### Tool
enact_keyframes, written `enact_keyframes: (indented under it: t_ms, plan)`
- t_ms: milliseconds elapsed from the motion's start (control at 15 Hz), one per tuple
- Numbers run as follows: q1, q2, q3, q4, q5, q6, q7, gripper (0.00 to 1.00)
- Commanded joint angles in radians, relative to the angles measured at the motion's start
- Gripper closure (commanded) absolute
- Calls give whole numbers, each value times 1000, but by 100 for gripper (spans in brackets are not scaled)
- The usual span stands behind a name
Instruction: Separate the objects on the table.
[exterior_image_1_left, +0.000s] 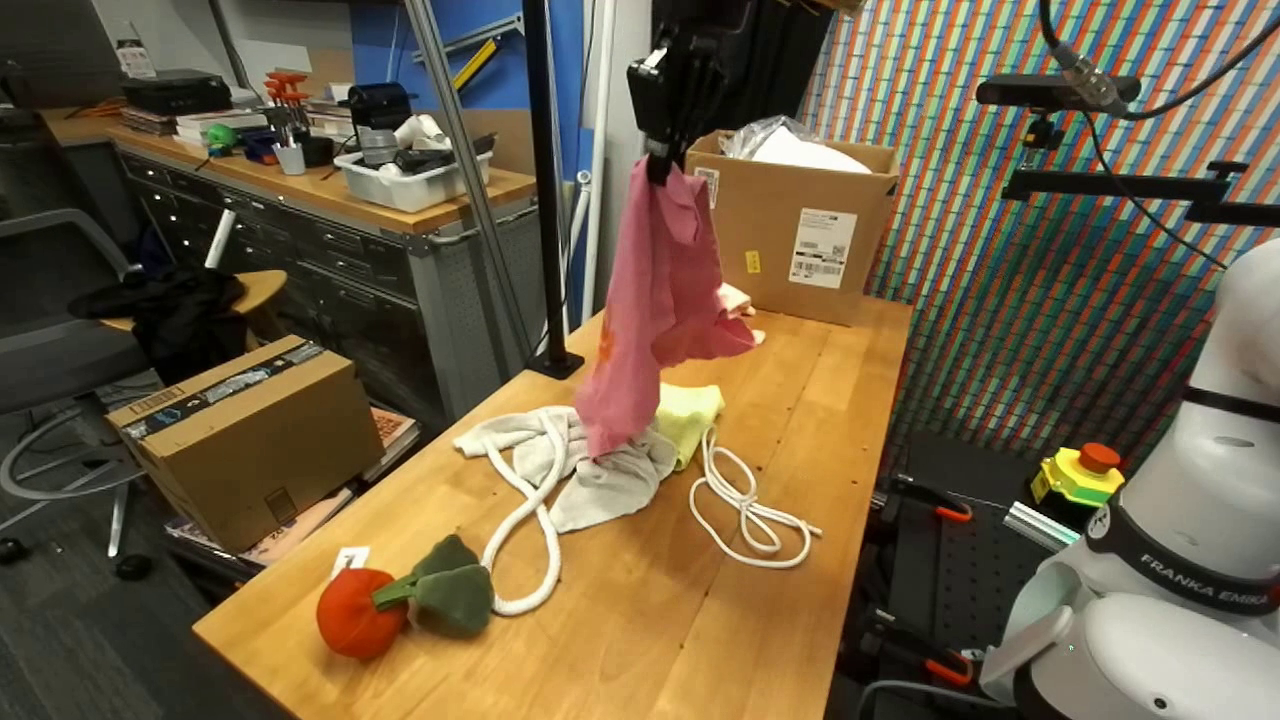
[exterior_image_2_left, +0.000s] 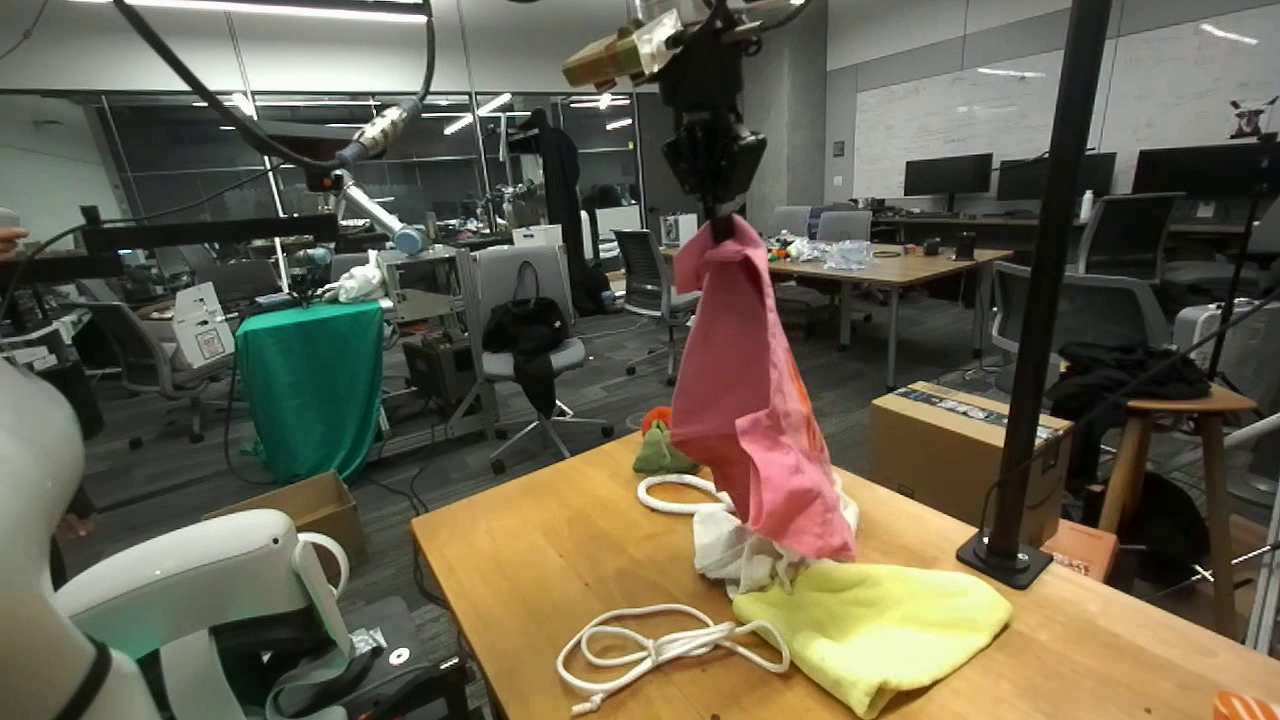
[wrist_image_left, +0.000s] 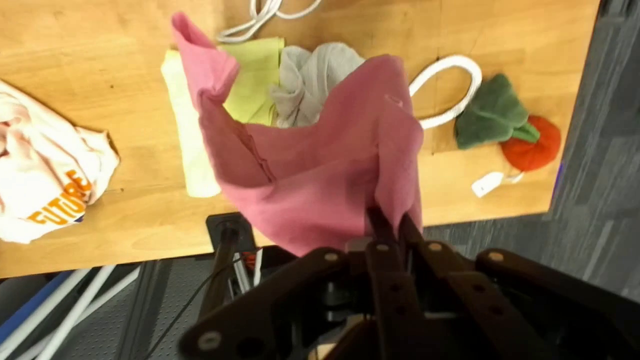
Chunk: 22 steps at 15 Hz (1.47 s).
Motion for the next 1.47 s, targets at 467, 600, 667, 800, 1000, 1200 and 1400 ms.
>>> enact_keyframes:
  t_ms: [467, 600, 667, 800, 1000, 1200, 1400]
  plan:
    - [126, 58, 90, 27, 49, -259, -267, 98]
    - [138, 67, 99, 25, 52, -293, -300, 98]
    - [145, 72, 103, 27, 58, -311, -317, 98]
    - [159, 80, 113, 25, 69, -338, -345, 98]
    - [184, 76, 130, 27, 115, -373, -388, 98]
    - [207, 68, 146, 41, 179, -400, -414, 98]
    - [221, 71, 151, 85, 254, -440, -425, 98]
